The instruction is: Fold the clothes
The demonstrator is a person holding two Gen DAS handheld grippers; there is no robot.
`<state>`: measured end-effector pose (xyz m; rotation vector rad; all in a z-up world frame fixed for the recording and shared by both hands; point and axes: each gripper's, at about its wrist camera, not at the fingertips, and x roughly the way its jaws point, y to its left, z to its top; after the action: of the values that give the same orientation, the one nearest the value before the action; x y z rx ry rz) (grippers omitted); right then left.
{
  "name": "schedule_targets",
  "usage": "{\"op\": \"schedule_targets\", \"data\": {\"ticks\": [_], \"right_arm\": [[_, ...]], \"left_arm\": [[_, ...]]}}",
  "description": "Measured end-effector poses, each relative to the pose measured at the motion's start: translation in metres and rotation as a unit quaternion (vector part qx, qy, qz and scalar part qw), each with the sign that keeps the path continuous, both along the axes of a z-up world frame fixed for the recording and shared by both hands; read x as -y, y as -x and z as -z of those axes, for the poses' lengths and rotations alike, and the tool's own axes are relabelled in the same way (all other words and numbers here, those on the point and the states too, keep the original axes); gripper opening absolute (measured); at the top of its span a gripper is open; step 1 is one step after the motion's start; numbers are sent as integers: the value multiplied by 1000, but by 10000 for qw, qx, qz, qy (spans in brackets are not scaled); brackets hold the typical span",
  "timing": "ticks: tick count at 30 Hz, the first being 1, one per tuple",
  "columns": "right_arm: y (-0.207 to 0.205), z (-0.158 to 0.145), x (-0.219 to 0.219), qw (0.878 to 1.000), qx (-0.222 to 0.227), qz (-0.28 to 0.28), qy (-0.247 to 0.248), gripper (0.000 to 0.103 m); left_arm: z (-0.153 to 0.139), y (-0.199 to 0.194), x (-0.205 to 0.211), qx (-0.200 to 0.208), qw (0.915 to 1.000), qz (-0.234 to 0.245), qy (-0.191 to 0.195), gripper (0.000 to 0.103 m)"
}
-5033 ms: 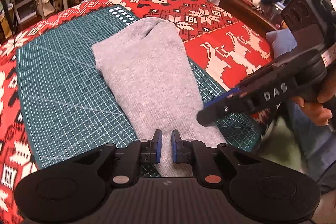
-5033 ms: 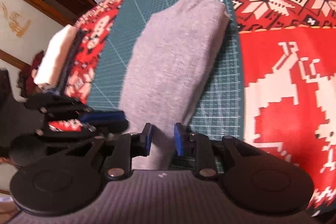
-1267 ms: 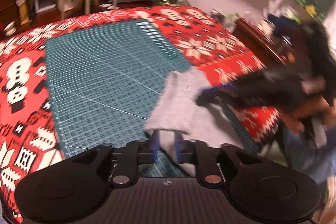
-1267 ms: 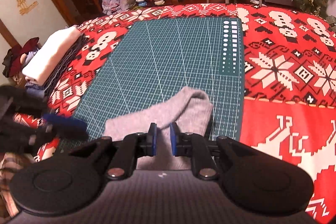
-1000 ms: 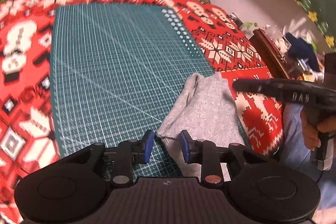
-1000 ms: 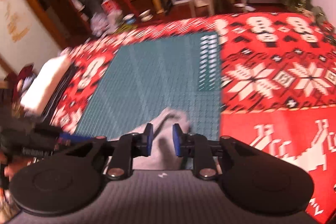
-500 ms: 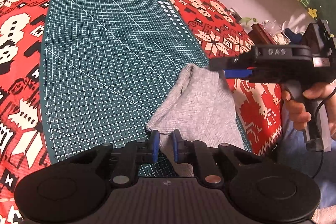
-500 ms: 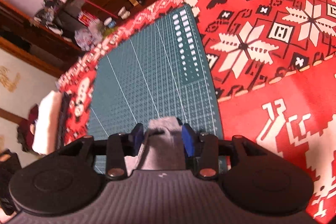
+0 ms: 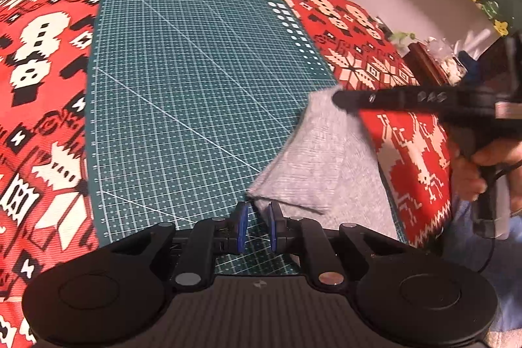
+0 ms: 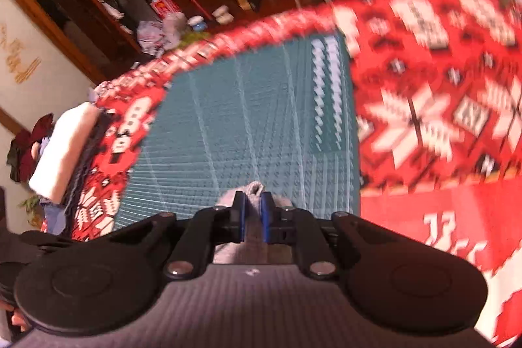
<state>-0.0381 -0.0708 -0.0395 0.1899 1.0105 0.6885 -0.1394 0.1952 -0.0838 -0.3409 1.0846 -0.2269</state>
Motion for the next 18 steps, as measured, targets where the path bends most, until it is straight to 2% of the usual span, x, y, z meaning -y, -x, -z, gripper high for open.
{"op": "schedule_targets", "data": {"ticks": [3, 9, 18], "right_arm": [[0, 2, 6, 10000, -36, 45, -8, 29], [2, 5, 18, 9999, -128, 112, -15, 30], [63, 23, 31, 9976, -638, -239, 128, 30]], "left_arm": [[-7, 0, -1, 105, 9999, 55, 1, 12], [-34, 1, 6, 625, 9977, 255, 97, 11], [-25, 3, 45, 650, 9936, 859, -350, 10]]}}
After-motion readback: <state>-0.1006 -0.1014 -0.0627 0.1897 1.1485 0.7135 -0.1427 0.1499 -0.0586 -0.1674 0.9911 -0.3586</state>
